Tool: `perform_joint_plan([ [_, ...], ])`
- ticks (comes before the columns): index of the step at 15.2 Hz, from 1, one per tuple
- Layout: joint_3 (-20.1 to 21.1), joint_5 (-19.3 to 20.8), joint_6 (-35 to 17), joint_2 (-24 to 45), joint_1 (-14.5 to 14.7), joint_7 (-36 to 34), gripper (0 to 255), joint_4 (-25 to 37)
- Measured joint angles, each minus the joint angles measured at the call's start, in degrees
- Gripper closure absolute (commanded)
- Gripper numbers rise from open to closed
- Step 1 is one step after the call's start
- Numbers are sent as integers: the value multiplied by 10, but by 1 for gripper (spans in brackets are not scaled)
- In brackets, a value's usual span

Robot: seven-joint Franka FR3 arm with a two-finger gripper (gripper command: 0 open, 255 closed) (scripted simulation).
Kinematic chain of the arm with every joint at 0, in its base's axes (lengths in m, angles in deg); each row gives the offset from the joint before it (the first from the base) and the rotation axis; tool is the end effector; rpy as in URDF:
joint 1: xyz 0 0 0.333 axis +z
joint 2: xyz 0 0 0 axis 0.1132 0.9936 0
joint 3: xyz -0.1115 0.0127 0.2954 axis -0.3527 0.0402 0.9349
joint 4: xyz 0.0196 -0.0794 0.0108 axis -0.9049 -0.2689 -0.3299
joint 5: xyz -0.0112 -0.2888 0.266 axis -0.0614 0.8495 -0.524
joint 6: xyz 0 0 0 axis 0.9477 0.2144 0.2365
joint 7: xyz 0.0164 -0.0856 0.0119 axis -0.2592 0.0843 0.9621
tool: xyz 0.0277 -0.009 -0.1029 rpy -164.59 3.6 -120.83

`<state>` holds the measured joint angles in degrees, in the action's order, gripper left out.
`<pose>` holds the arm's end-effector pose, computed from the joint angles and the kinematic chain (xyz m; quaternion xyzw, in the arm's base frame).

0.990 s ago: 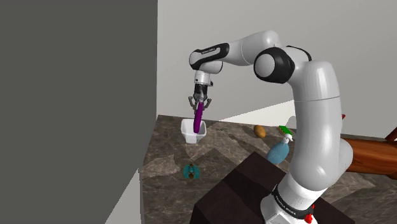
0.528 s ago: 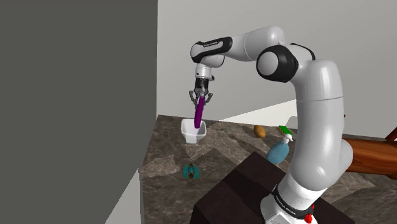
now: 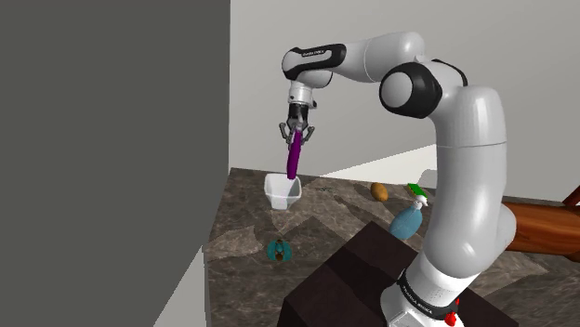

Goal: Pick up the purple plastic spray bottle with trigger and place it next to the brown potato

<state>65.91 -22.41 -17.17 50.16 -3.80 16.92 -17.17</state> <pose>0.6355 -0.1062 0.3765 -0.9019 0.3351 0.2549 0.0963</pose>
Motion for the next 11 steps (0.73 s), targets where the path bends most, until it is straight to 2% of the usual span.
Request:
perform_joint_plan([
  [11,-47,45,-14,-74,-69,118,255,-113],
])
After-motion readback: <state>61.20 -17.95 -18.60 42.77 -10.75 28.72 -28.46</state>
